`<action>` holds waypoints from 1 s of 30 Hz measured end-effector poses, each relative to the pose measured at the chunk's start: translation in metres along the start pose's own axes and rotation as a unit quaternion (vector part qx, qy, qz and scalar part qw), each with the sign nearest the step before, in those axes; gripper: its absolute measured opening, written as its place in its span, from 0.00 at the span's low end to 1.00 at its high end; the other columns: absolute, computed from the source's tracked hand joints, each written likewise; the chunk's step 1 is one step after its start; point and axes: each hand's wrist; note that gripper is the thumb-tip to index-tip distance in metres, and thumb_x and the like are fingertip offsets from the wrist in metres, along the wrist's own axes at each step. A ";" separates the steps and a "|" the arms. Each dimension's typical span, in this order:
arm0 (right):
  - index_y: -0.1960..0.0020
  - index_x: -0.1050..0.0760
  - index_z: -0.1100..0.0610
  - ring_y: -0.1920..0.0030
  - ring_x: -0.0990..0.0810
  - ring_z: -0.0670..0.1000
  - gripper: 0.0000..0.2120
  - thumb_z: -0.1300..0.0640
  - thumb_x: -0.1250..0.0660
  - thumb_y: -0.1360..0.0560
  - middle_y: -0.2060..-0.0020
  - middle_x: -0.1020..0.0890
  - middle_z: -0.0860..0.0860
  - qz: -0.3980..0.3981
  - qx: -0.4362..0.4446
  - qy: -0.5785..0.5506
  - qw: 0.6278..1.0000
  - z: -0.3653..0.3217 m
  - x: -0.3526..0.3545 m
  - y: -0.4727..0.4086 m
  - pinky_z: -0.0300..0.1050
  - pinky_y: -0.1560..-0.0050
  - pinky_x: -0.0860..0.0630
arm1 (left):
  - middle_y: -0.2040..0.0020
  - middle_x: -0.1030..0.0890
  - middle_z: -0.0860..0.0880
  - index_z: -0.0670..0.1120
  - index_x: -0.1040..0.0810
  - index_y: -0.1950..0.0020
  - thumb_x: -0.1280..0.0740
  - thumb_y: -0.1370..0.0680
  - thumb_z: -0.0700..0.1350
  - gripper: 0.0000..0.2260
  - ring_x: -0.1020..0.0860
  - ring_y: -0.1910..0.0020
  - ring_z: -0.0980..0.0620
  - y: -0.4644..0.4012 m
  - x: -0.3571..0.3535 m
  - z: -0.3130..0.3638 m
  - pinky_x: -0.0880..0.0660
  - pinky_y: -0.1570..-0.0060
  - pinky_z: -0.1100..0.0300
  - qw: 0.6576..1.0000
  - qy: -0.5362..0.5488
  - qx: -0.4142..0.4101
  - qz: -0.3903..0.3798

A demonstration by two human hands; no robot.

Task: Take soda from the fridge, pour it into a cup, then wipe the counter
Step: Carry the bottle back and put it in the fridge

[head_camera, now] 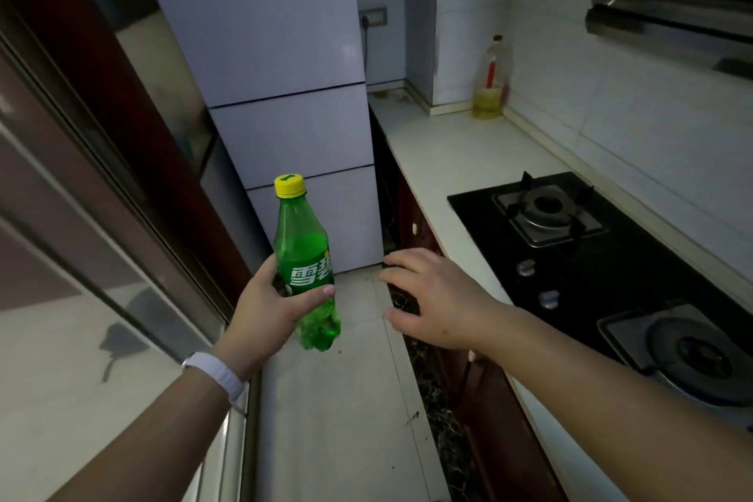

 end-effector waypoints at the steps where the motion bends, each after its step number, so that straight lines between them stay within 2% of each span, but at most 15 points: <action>1: 0.28 0.33 0.50 0.27 0.40 0.51 0.26 0.43 0.37 0.24 0.28 0.34 0.50 -0.003 0.003 0.001 1.000 0.010 0.004 -0.011 0.54 0.29 0.38 | 0.52 0.15 0.51 0.49 0.22 0.42 0.21 0.34 0.39 0.23 0.17 0.53 0.58 -0.013 -0.004 0.004 0.23 0.56 0.68 1.000 -0.003 -0.004 0.006; 4: 0.28 0.34 0.49 0.27 0.42 0.49 0.26 0.42 0.39 0.23 0.27 0.36 0.49 -0.010 0.019 0.012 1.000 0.038 0.016 -0.046 0.53 0.29 0.39 | 0.52 0.15 0.52 0.48 0.22 0.41 0.21 0.33 0.37 0.23 0.17 0.55 0.61 -0.045 -0.014 0.013 0.24 0.59 0.72 1.000 -0.007 -0.012 0.017; 10: 0.28 0.33 0.49 0.27 0.40 0.51 0.26 0.41 0.38 0.24 0.28 0.34 0.49 -0.008 0.067 0.029 0.997 0.069 0.023 -0.106 0.52 0.30 0.38 | 0.50 0.15 0.50 0.49 0.22 0.42 0.21 0.35 0.40 0.24 0.17 0.51 0.55 -0.092 -0.014 0.016 0.21 0.55 0.65 0.998 0.009 -0.003 0.056; 15: 0.29 0.33 0.49 0.28 0.40 0.50 0.26 0.42 0.38 0.24 0.28 0.34 0.49 -0.009 0.093 0.014 0.996 0.071 0.020 -0.148 0.51 0.30 0.39 | 0.51 0.15 0.49 0.51 0.22 0.44 0.21 0.35 0.39 0.22 0.17 0.54 0.57 -0.119 0.004 0.016 0.22 0.58 0.68 0.996 0.018 0.000 0.084; 21: 0.28 0.34 0.49 0.28 0.41 0.49 0.25 0.42 0.39 0.22 0.27 0.35 0.48 -0.017 0.107 0.023 0.994 0.067 0.007 -0.215 0.48 0.29 0.42 | 0.49 0.15 0.49 0.51 0.22 0.42 0.22 0.33 0.37 0.23 0.17 0.51 0.55 -0.168 0.044 -0.006 0.21 0.55 0.64 0.991 0.035 -0.004 0.125; 24: 0.27 0.34 0.49 0.27 0.41 0.49 0.26 0.42 0.39 0.23 0.27 0.35 0.48 -0.022 0.105 0.028 0.994 0.061 -0.003 -0.257 0.49 0.28 0.41 | 0.49 0.16 0.49 0.46 0.23 0.39 0.23 0.32 0.35 0.24 0.17 0.53 0.59 -0.201 0.070 -0.021 0.22 0.58 0.68 0.990 0.047 -0.007 0.134; 27: 0.28 0.34 0.50 0.28 0.40 0.50 0.26 0.42 0.38 0.23 0.28 0.35 0.49 -0.023 0.094 0.032 0.995 0.051 -0.013 -0.304 0.51 0.28 0.40 | 0.49 0.17 0.51 0.46 0.24 0.39 0.24 0.32 0.34 0.23 0.18 0.56 0.63 -0.242 0.101 -0.034 0.24 0.61 0.71 0.989 0.060 -0.008 0.133; 29: 0.28 0.33 0.50 0.28 0.39 0.50 0.25 0.43 0.38 0.23 0.28 0.34 0.49 -0.029 0.089 0.034 0.995 0.043 -0.018 -0.336 0.50 0.29 0.40 | 0.48 0.17 0.49 0.46 0.24 0.40 0.23 0.32 0.34 0.23 0.17 0.54 0.61 -0.271 0.124 -0.044 0.22 0.58 0.68 0.989 0.072 -0.005 0.128; 30: 0.28 0.33 0.50 0.28 0.39 0.50 0.25 0.43 0.38 0.23 0.28 0.34 0.49 -0.031 0.087 0.036 0.995 0.039 -0.020 -0.352 0.49 0.29 0.40 | 0.47 0.16 0.48 0.46 0.24 0.40 0.23 0.32 0.35 0.23 0.17 0.51 0.57 -0.285 0.136 -0.048 0.21 0.54 0.63 0.989 0.080 -0.005 0.128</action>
Point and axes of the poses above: each hand's wrist, its own y-axis away from the middle knuckle, its own x-axis out of the back of the hand, z = x × y
